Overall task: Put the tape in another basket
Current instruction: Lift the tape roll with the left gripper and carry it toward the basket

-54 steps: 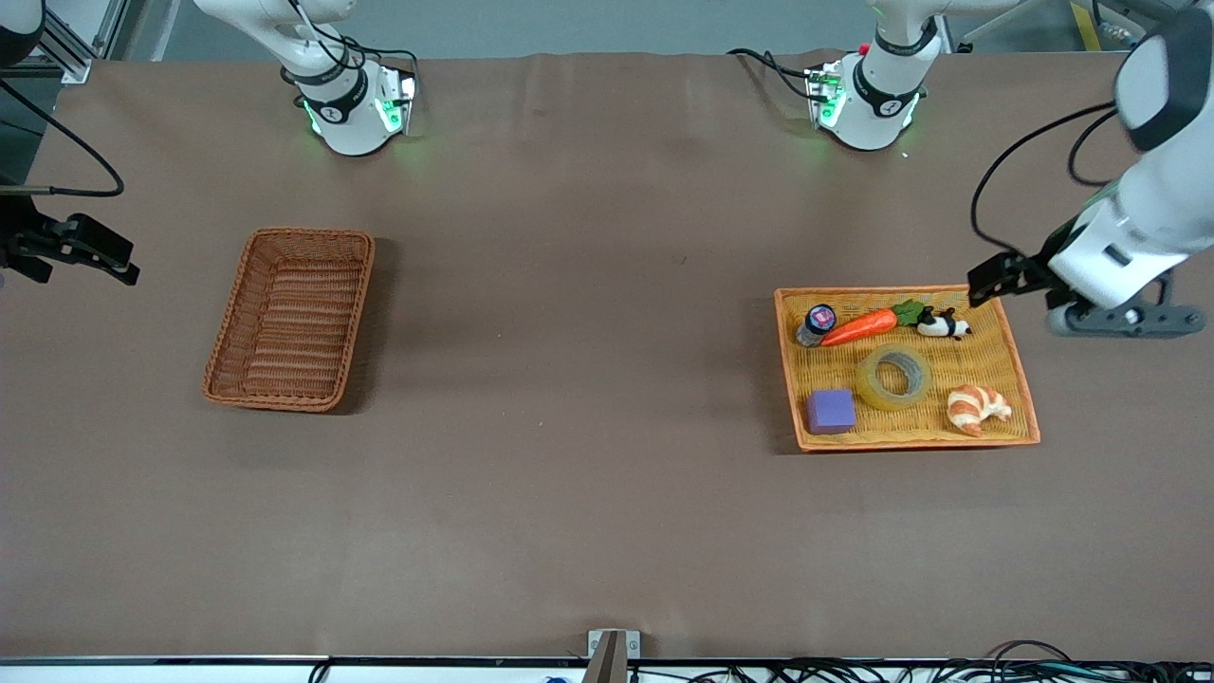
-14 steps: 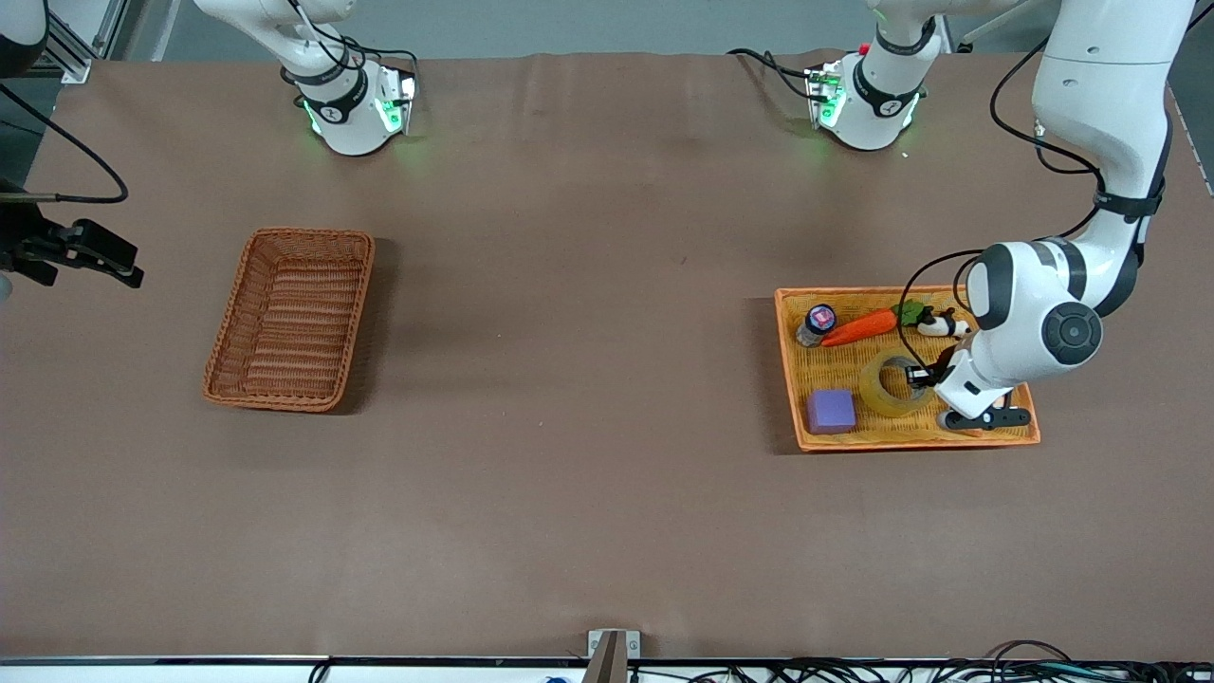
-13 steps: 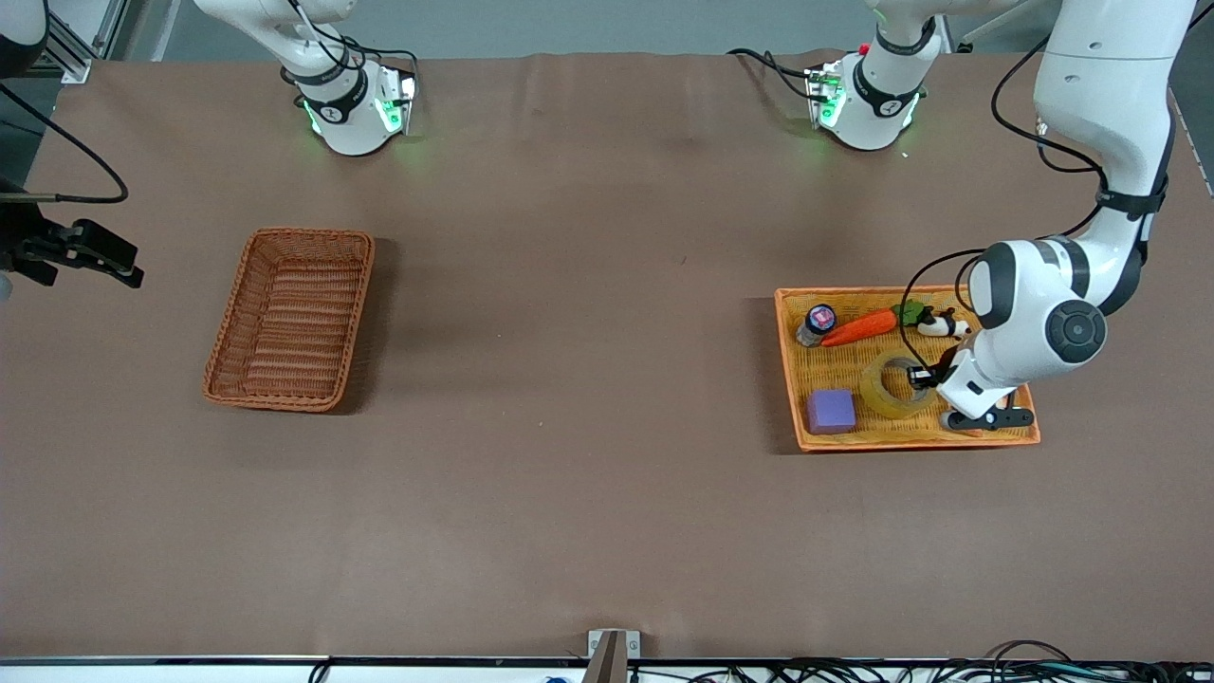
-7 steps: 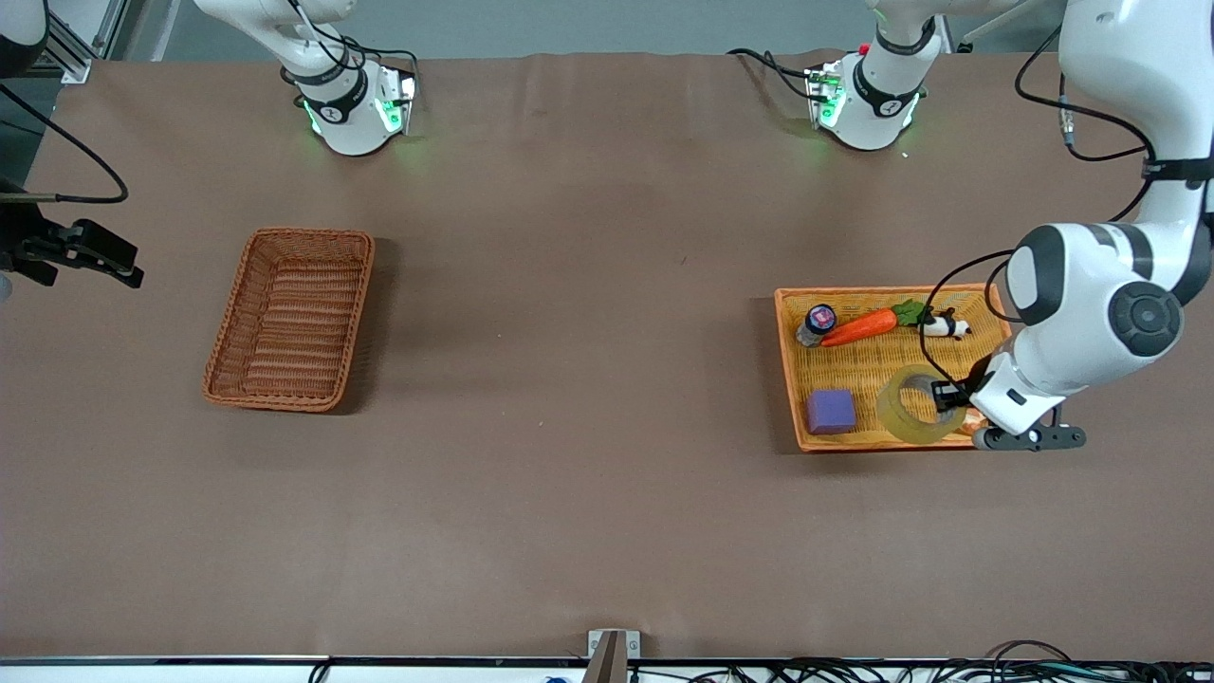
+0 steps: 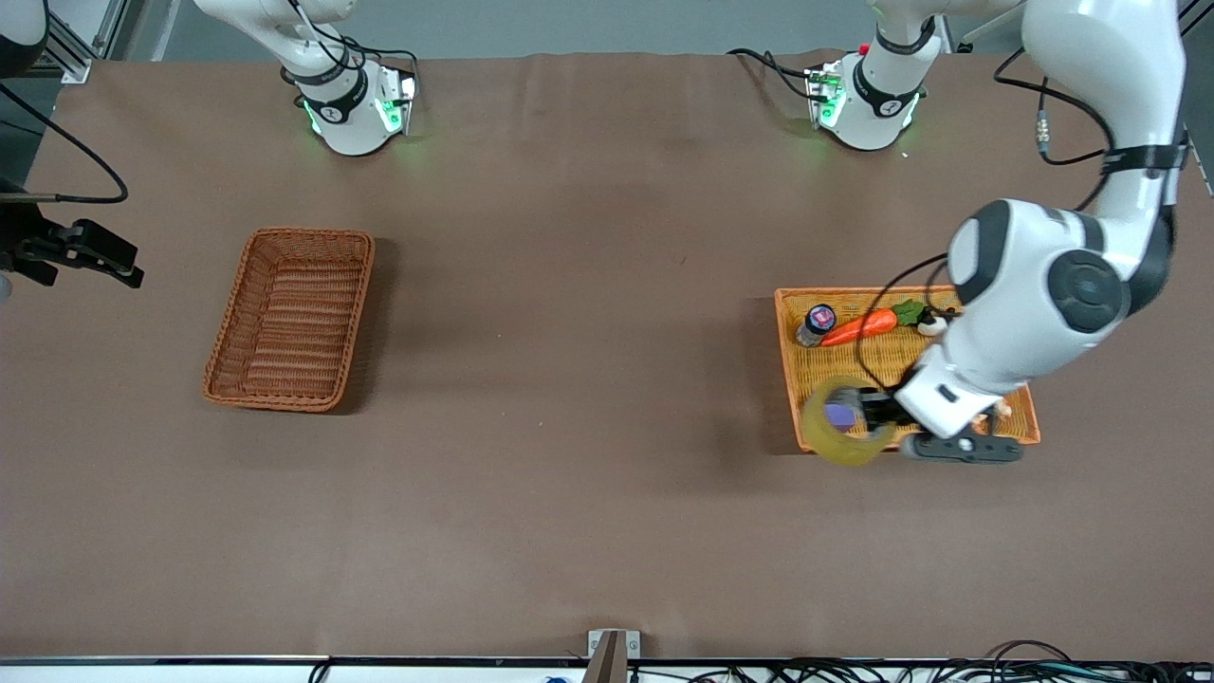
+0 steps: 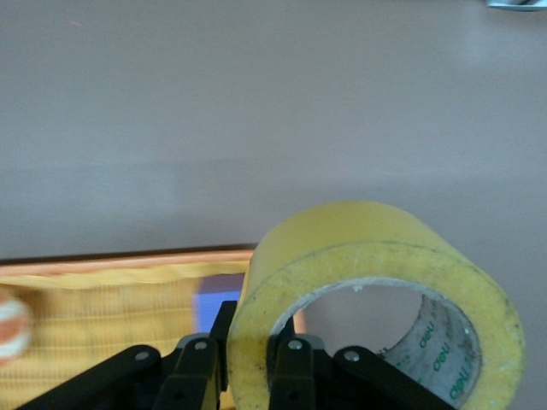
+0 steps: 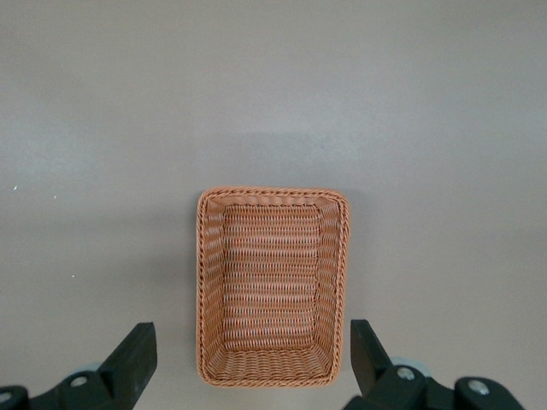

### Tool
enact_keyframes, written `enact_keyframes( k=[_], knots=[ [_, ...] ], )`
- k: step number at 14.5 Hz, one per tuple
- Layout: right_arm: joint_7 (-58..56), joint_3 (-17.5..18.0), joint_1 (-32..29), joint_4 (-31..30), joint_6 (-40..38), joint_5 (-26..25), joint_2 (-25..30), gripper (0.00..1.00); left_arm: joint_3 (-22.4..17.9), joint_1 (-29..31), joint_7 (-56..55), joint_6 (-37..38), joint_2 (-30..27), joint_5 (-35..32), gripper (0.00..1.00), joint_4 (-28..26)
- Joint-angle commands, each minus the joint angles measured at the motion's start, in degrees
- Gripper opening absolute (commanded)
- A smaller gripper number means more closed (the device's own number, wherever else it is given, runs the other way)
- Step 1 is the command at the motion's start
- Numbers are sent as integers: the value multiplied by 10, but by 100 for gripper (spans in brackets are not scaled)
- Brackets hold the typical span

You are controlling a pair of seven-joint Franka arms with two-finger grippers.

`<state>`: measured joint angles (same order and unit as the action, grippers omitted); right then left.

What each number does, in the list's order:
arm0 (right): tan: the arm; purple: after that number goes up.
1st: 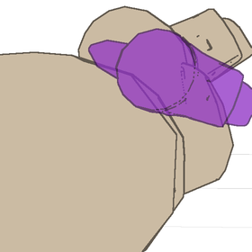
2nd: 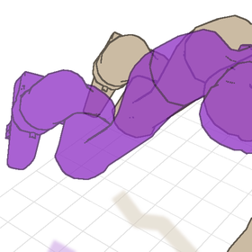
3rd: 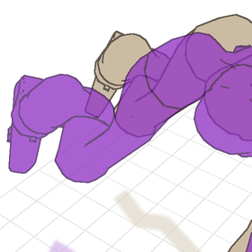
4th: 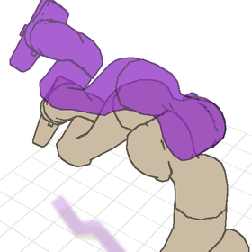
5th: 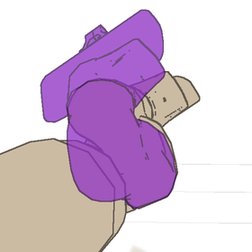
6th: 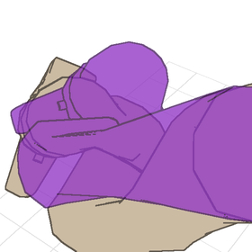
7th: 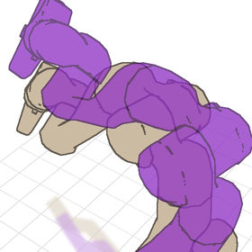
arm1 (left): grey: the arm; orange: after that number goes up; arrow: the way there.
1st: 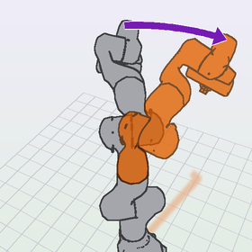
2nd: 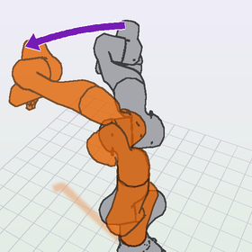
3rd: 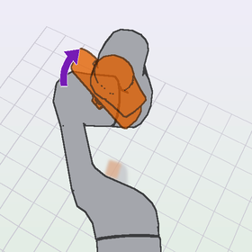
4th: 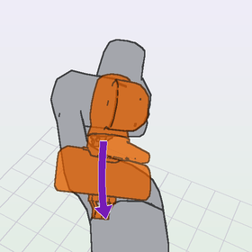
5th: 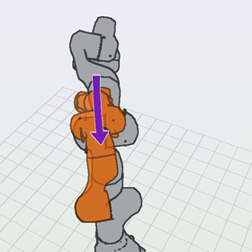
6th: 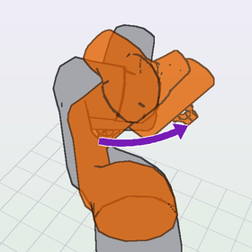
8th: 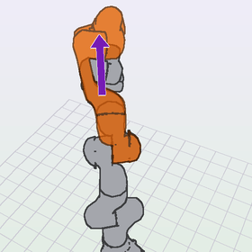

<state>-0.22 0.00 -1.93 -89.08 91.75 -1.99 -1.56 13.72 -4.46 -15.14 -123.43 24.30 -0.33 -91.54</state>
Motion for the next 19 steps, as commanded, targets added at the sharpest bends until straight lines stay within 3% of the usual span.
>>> enact_keyframes(
  k=[1,4,7,12,16,19],
  knots=[
    [-5,4,-8,6,-4,11,-2,100,44,-19,-107,15,40,-61,0,47],
    [-5,4,-8,5,-4,11,-2,100,123,-33,-246,20,93,-159,0,85],
    [-5,4,-8,5,-4,11,-4,100,160,-73,-321,88,140,-194,0,149],
    [-6,4,-7,6,-3,11,-8,100,167,-167,-419,85,191,-225,0,192],
    [-6,4,-8,6,-3,11,-13,100,158,-235,-429,62,256,-226,1,262],
    [-5,4,-7,7,-1,11,-14,100,160,-252,-429,16,281,-224,6,264]
  ],
)
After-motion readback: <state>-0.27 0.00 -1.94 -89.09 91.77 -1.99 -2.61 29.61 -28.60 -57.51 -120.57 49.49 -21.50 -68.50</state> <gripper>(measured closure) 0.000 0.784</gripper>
